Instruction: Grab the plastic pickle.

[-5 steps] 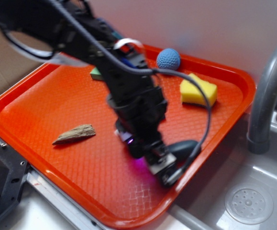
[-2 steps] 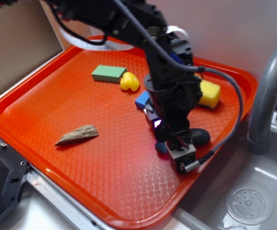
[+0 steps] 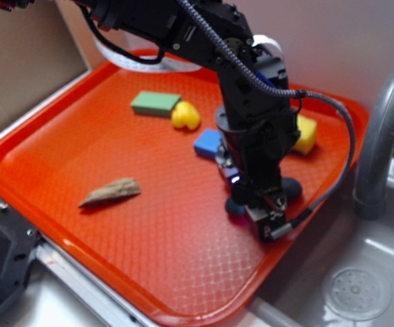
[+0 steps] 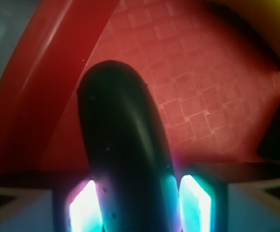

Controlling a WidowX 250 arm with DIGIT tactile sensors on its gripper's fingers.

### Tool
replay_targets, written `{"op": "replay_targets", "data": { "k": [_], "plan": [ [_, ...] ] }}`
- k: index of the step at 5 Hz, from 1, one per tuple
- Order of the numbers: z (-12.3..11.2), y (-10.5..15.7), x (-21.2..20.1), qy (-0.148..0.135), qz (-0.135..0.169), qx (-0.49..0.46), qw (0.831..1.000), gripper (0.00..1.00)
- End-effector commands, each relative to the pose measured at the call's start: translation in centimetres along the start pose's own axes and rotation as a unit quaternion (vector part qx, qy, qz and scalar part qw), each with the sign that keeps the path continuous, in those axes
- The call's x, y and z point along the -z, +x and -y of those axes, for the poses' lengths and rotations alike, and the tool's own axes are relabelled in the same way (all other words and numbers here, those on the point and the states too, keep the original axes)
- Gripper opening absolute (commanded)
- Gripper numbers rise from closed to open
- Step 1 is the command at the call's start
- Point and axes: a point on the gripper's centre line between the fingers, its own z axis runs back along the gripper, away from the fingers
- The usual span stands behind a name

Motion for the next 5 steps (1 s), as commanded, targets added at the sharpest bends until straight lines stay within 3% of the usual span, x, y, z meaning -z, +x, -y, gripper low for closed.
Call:
{"op": "replay_targets", "data": {
  "k": [1,3,4,5],
  "plan": [
    [-1.0,-4.2,-4.7,-0.018,0.062,-0.114,0.991,0.00],
    [-7.0,-8.3,-13.7,-0.025,0.155,-0.301,0.941,0.00],
    [-8.3,-6.9,-15.8,-0.016,0.151,-0.336,0.930,0.00],
    [-9.7,-6.0,-15.6,-0.014,0.127,-0.368,0.921,0.00]
  ]
}}
